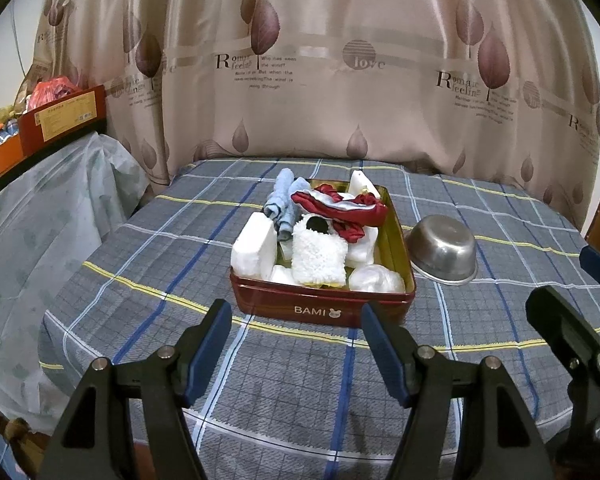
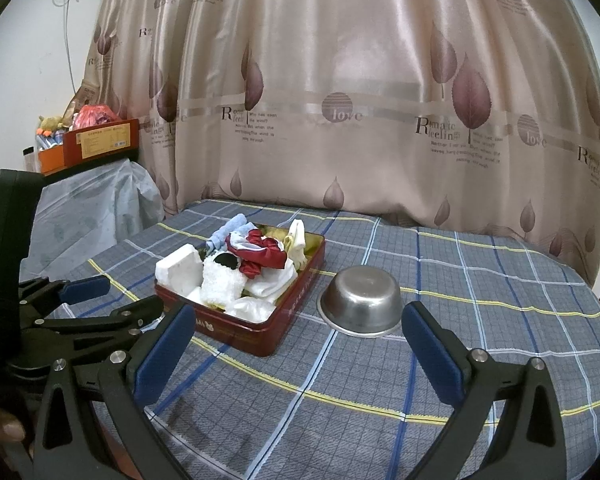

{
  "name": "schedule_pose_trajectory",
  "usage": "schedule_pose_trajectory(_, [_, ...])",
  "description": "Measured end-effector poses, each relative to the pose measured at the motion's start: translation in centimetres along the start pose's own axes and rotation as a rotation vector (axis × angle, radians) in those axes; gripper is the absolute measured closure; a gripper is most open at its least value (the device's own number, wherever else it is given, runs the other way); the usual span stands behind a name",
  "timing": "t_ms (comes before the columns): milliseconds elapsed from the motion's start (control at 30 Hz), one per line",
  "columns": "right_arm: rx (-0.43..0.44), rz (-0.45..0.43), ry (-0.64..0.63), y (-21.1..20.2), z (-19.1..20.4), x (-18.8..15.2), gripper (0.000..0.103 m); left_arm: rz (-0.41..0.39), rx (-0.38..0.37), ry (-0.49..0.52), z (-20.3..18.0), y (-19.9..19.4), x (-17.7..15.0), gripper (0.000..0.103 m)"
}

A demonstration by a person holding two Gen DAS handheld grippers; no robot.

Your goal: Organize soft objects

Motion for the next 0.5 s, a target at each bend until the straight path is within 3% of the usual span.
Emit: schedule_pose_trajectory(500, [0.002, 0.002, 0.002, 0.03, -0.04, 0.03, 0.001, -0.010, 0.001, 0.007, -0.04, -0.14, -0.02, 0.034])
Point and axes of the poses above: each gripper's, at about its wrist camera, not at the fingertips, and y roughly the way its jaws point, z to its left, x to its top, the point moved 1 cm from there along y, roughly the way its jaws point, and after that the axes turned 5 degrees about x, right-handed, at the moved point
